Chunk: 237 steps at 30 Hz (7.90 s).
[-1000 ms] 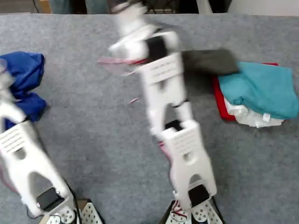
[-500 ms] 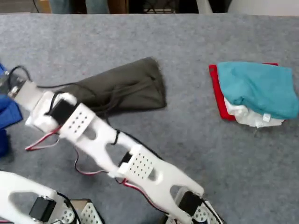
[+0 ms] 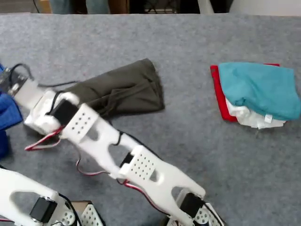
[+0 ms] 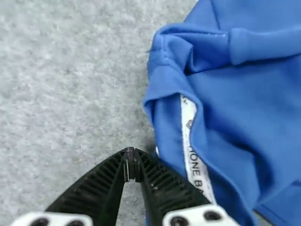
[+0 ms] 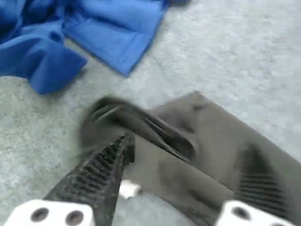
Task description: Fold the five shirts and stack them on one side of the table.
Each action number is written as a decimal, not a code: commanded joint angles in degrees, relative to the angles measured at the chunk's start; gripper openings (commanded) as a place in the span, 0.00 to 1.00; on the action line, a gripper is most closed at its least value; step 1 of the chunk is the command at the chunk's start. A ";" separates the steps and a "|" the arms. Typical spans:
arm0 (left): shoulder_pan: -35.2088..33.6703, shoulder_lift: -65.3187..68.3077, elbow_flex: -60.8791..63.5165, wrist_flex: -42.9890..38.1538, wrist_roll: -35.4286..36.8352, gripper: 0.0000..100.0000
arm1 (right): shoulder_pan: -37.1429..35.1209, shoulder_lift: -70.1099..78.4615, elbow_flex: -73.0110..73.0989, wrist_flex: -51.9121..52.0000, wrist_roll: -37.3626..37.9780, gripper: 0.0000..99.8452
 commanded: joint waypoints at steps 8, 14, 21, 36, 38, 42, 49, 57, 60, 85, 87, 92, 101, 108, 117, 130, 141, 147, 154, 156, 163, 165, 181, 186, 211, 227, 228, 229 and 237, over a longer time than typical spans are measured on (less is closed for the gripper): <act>7.25 -4.57 -2.77 1.23 -0.35 0.11 | 26.90 -20.26 -5.93 12.57 -0.44 0.49; 19.38 -11.60 -2.24 1.32 -0.35 0.20 | 44.04 -16.66 -5.93 15.03 -0.35 0.49; 39.60 -24.26 13.32 1.41 -6.68 0.20 | 49.23 -6.55 -5.93 15.47 -0.35 0.25; 48.13 -38.33 70.37 -9.49 -18.99 0.20 | 49.23 4.53 -6.55 11.43 8.26 0.05; 47.43 -36.92 71.43 -12.40 -15.12 0.20 | 49.14 4.62 -6.55 11.43 8.26 0.05; 45.76 -35.78 71.25 -15.12 -8.26 0.20 | 49.05 4.62 -6.55 11.69 8.26 0.05; 41.54 -35.78 63.78 -12.48 -2.64 0.20 | 48.97 4.62 -6.46 11.69 8.26 0.05; 36.70 -35.16 60.97 -11.52 -2.64 0.07 | 48.18 4.79 -5.85 11.78 9.32 0.05; 34.86 -35.25 60.88 -11.43 -2.81 0.04 | 47.03 6.20 -5.93 13.10 12.40 0.05; 21.32 -35.78 60.35 -22.86 -2.81 0.26 | 46.15 5.67 -5.93 15.82 16.35 0.05; 21.05 -35.78 59.74 -22.86 -2.81 0.31 | 46.15 5.76 -5.85 15.82 16.26 0.05; 19.91 -35.60 51.82 -18.55 -2.81 0.31 | 45.98 5.23 -5.85 15.91 12.48 0.06; 17.89 -35.25 31.78 -9.85 -2.81 0.31 | 45.98 -0.48 -4.00 16.00 -0.18 0.33; 17.63 -33.32 31.43 -13.36 -2.81 0.31 | 43.25 -16.13 21.32 15.91 -0.18 0.33; 11.03 -15.65 41.54 -27.43 -2.55 0.31 | 41.05 -27.30 45.58 13.98 0.18 0.33; 9.36 -2.02 10.68 -36.31 2.73 0.04 | 40.44 -27.56 46.20 15.47 -0.26 0.33; 8.48 -4.57 -2.51 -37.98 3.16 0.14 | 40.09 -27.65 48.04 15.82 -0.35 0.33; 8.40 -16.53 -2.77 -20.04 1.14 0.23 | 39.65 -27.30 48.04 15.82 -0.70 0.33; 12.35 -26.29 -2.77 -2.73 0.70 0.25 | 35.87 -22.81 47.60 12.48 -7.65 0.33; 13.23 -27.08 -2.77 0.70 0.70 0.25 | 34.20 -20.97 47.60 10.64 -7.91 0.33; 11.74 -26.73 -2.33 1.23 0.79 0.24 | 33.05 -14.99 47.52 -0.18 -8.09 0.33; 10.95 -26.64 -2.33 1.23 0.70 0.24 | 33.14 -12.62 47.52 -2.55 -8.09 0.33; 10.15 -21.19 -2.68 1.05 0.62 0.24 | 38.42 -2.42 34.68 3.25 -7.65 0.03; 10.51 -21.27 -2.77 1.05 0.62 0.24 | 41.23 0.40 27.12 11.69 -7.56 0.01; 13.85 -20.66 -2.33 1.14 -9.32 0.25 | 59.78 -22.99 55.08 15.74 9.32 0.07; 26.33 -41.32 10.86 1.41 1.41 0.28 | 57.32 -41.19 55.16 15.82 15.30 0.26; 28.79 -43.69 15.87 1.41 3.34 0.28 | 56.26 -42.15 55.16 15.82 15.12 0.24; 31.52 -45.89 21.41 1.41 4.75 0.28 | 55.21 -42.77 55.16 15.82 15.12 0.23; 52.62 -52.66 61.49 -6.95 7.65 0.11 | 50.02 -38.90 55.08 13.71 15.03 0.02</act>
